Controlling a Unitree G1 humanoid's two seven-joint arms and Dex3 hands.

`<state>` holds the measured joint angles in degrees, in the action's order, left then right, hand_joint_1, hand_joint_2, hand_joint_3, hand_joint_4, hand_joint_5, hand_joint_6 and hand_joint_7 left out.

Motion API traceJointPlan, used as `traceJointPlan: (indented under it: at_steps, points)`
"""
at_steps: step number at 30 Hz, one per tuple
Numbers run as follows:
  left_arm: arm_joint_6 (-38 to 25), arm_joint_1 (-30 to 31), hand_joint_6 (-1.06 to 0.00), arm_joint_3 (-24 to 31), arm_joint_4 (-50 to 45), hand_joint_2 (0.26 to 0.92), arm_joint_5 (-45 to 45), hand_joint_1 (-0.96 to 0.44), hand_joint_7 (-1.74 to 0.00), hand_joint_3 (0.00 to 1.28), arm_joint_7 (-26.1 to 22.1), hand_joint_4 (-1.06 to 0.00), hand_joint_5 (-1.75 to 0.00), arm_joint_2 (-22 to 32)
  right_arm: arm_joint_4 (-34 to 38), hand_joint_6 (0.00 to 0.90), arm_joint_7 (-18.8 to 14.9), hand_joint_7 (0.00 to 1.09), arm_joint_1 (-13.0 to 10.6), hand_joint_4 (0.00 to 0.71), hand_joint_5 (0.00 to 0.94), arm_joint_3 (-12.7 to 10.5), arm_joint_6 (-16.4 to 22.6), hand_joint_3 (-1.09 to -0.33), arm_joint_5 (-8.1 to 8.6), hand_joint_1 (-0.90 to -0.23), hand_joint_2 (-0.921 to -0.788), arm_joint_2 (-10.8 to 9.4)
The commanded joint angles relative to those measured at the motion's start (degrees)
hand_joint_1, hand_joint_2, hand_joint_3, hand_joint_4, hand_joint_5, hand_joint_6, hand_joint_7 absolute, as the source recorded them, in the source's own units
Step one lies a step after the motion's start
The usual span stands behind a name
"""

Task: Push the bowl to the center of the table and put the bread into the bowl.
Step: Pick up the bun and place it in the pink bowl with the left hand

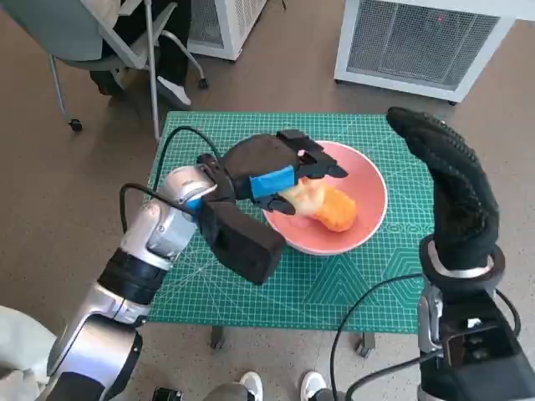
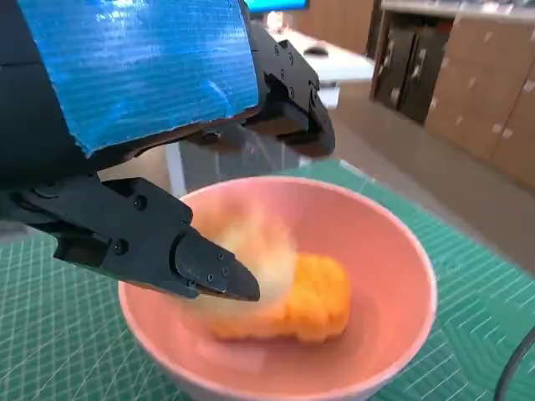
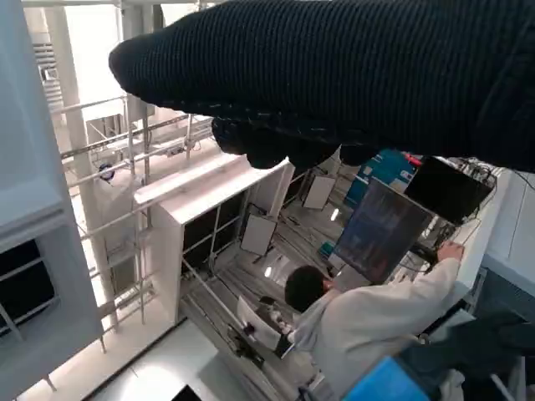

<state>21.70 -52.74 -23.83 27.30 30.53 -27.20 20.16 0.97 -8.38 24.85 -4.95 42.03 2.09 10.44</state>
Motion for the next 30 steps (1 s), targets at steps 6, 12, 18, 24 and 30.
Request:
traceJointPlan:
  at_steps: [6, 12, 18, 24, 30]
  points:
    - [2.70, -1.76, -0.26, -0.49, 3.28, 0.855, -0.85, -0.03, -0.01, 0.00, -0.21, -0.09, 0.00, -0.94, -0.47, 0.071, 0.66, 0.80, -1.94, 0.451, 0.006, -0.42, -0.76, -0.544, -0.19, -0.393, -0.921, -0.22]
    - [3.50, -1.82, -0.23, -0.12, 4.81, 0.854, -1.43, -0.02, 0.00, 0.00, -0.20, -0.04, 0.00, -1.02, -0.71, 0.074, 1.03, 0.80, -2.11, 0.452, 0.006, -0.34, -0.92, -0.543, -0.41, -0.393, -0.921, -0.50]
    - [3.33, -1.60, -0.20, 0.41, 5.56, 0.861, -2.55, 0.04, 0.00, 0.00, -0.03, -0.01, 0.00, -1.01, -0.88, 0.076, 1.22, 0.79, -2.10, 0.452, 0.006, -0.20, -1.18, -0.543, -0.45, -0.393, -0.921, -0.81]
    - [2.93, -0.61, -0.19, 2.55, 4.52, 0.884, -5.37, 0.12, 0.00, 0.01, 0.06, 0.00, 0.00, -0.63, -1.02, 0.077, 1.54, 0.79, -1.98, 0.452, 0.006, -0.05, -1.40, -0.544, -0.74, -0.392, -0.921, -0.97]
    - [3.19, 0.95, -0.18, 7.96, 5.17, 0.897, -14.22, 0.14, 0.00, 0.02, -0.70, -0.01, -0.01, -1.23, -1.18, 0.078, 1.68, 0.79, -1.66, 0.452, 0.006, -0.10, -1.62, -0.543, -0.58, -0.393, -0.921, -0.91]
